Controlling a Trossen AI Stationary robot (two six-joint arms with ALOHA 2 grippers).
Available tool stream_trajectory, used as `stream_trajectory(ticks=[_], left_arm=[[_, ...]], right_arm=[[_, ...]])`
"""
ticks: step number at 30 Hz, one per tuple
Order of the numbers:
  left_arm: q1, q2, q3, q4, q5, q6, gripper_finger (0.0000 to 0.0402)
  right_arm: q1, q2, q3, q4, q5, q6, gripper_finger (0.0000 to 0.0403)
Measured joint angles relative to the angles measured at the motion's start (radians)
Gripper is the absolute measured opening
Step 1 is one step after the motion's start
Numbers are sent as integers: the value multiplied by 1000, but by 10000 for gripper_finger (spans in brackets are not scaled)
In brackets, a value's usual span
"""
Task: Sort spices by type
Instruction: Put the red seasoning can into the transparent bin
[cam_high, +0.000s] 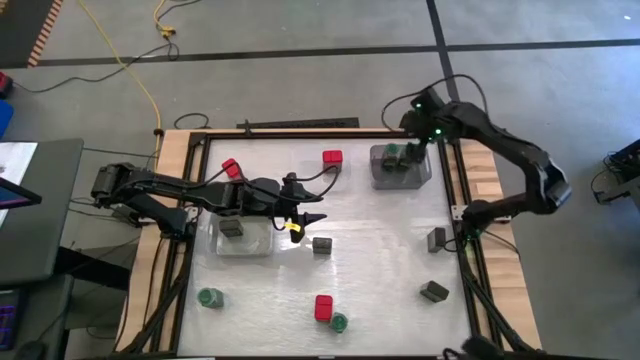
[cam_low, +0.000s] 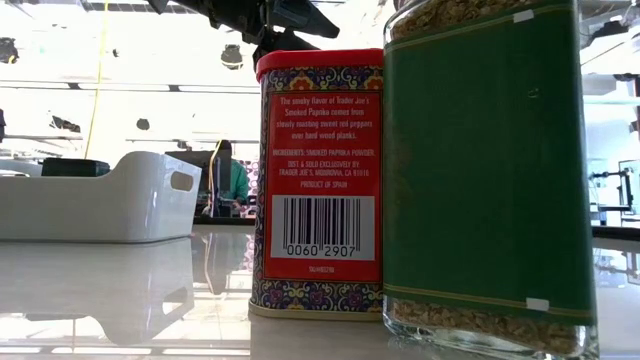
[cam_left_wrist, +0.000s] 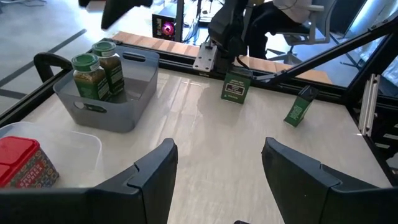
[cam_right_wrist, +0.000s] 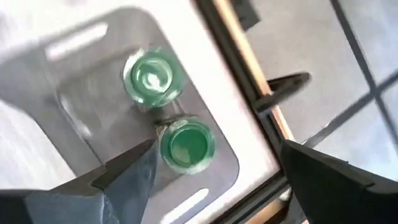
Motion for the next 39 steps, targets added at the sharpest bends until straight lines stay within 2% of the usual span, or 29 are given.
stream_trajectory(ticks=[6, 11, 15, 19, 24, 28, 33, 39], left_arm=[[0, 0, 0, 0, 0, 0, 224], [1, 0, 0, 9, 0, 0, 224], [4, 0, 0, 9, 0, 0, 224], [19, 0, 0, 9, -1, -44, 224], [68, 0, 0, 6, -14, -124, 224], [110, 0, 0, -2, 11, -129, 224], [150, 0, 0, -60, 29, -131, 224], [197, 0, 18, -169, 105, -69, 224]], right_arm=[[11, -159, 1, -123, 0, 282, 366], [71, -315, -21, -260, -1, 491, 366], [156, -459, -74, -301, -1, 684, 366], [270, -606, -155, -301, -1, 957, 366], [435, -751, -265, -180, -1, 1208, 366], [555, -760, -341, 33, 57, 1258, 366], [672, -642, -383, 278, 117, 1219, 362], [744, -466, -384, 359, 130, 1181, 357]])
